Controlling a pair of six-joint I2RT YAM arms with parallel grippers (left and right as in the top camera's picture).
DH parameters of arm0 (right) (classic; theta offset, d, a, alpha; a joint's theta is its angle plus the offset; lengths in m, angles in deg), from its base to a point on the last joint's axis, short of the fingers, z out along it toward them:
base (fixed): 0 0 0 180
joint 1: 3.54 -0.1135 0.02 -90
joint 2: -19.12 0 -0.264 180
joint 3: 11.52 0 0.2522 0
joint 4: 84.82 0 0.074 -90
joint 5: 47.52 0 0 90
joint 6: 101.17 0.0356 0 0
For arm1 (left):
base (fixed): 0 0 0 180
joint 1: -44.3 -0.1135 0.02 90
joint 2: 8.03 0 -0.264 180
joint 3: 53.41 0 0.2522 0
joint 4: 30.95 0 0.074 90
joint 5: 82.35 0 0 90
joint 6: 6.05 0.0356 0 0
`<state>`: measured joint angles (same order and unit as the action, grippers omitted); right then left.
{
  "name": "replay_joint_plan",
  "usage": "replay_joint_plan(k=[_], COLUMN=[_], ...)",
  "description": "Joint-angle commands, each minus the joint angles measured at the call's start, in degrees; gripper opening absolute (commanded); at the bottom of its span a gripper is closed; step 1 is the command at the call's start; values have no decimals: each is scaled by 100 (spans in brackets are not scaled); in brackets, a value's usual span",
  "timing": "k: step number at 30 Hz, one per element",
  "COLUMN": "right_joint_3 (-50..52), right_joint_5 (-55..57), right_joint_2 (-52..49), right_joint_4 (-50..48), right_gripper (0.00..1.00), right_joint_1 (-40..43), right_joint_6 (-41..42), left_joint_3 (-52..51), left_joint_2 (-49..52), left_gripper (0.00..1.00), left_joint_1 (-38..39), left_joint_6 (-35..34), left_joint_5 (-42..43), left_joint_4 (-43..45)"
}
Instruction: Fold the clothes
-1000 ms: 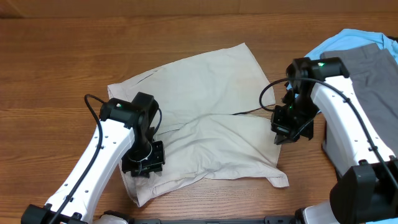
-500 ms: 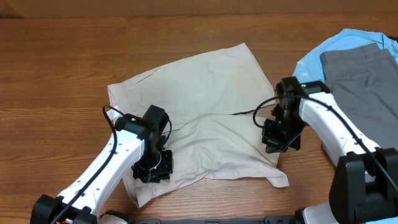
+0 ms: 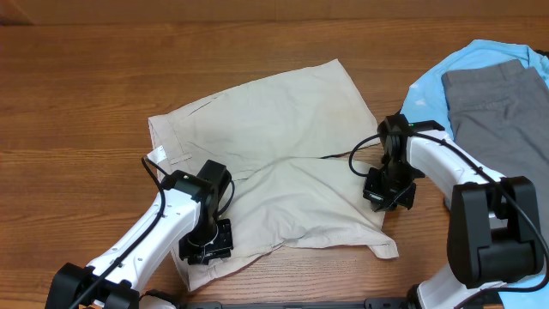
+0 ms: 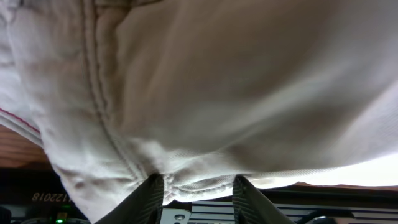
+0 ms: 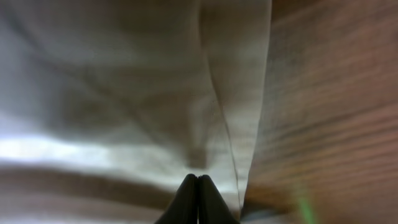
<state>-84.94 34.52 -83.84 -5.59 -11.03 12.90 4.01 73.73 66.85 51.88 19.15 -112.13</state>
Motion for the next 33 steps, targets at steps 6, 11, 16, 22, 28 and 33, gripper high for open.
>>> replay_joint_plan(k=[6, 11, 16, 22, 28, 33], right_joint_3=[140, 501, 640, 638, 634, 439], right_joint_5=[435, 514, 1036, 1491, 1499, 1117], right_joint_2=[-26, -26, -26, -26, -26, -24], right_joint_4=[-376, -857, -1248, -1845, -2382, -2533], right_gripper=[5, 5, 6, 6, 6, 18], right_joint_1=[17, 17, 83, 498, 1158, 1392], right_joint_6=[494, 492, 649, 728, 603, -431], left_joint_3=[-81, -81, -81, -81, -81, -81], left_joint_2=[-48, -48, -48, -48, -48, -48], left_gripper=[41, 42, 43, 43, 43, 39], left_joint_1=[37, 37, 37, 37, 37, 37], left_joint_6=[-140, -140, -140, -138, -138, -105], left_joint_5=[-170, -168, -162, -162, -162, -155], left_joint_4=[26, 28, 26, 46, 48, 142])
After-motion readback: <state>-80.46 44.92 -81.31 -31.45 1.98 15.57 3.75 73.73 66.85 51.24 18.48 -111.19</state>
